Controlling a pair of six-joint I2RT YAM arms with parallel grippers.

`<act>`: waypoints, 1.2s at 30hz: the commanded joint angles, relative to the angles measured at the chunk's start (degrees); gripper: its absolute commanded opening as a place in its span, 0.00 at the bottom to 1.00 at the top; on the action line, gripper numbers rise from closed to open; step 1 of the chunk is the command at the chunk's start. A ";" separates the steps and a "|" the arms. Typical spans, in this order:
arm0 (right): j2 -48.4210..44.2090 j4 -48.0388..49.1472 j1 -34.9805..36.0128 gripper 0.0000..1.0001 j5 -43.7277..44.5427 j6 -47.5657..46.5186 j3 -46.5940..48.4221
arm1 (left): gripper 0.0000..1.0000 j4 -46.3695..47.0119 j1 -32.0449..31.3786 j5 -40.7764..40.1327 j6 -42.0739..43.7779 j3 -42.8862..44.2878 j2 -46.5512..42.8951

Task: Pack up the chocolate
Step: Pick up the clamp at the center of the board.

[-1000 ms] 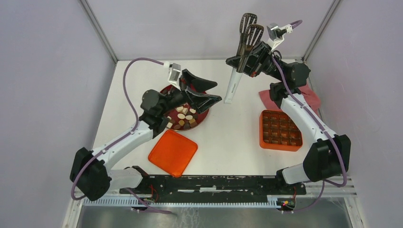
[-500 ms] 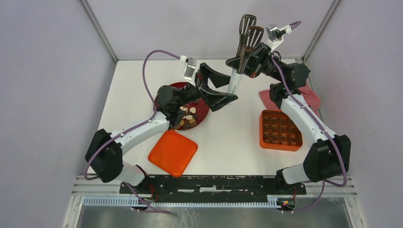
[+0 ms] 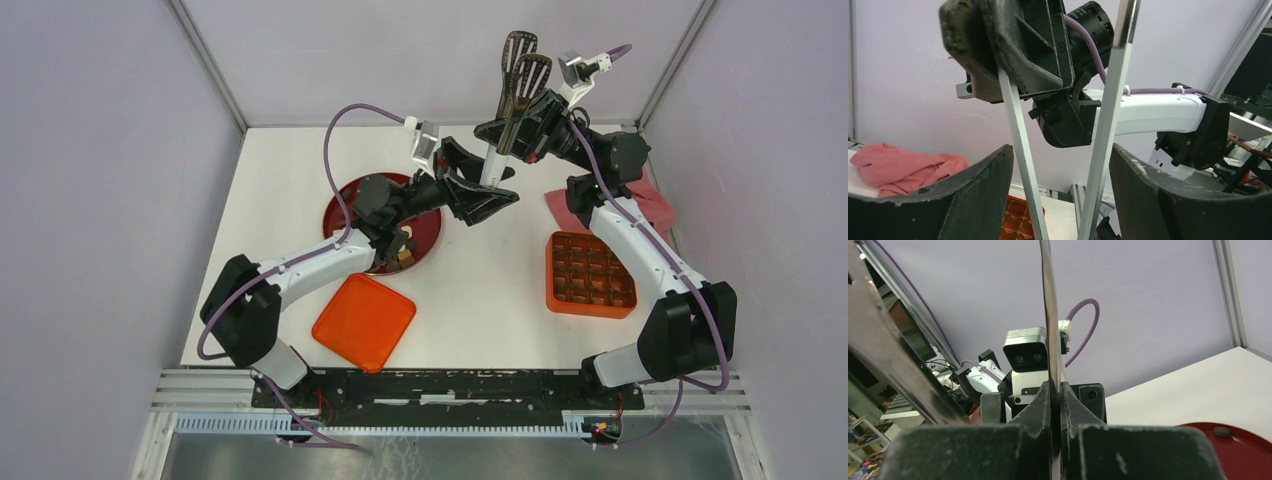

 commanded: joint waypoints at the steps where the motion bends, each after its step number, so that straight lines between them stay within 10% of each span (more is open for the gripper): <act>1: -0.73 1.07 -0.07 0.01 1.71 -1.18 1.18 | 0.75 6.29 -0.45 -2.57 -2.65 2.13 1.02; 36: -0.98 -5.89 0.91 0.15 1.21 -7.75 3.49 | 0.51 12.78 -1.17 -2.51 -8.72 3.15 3.80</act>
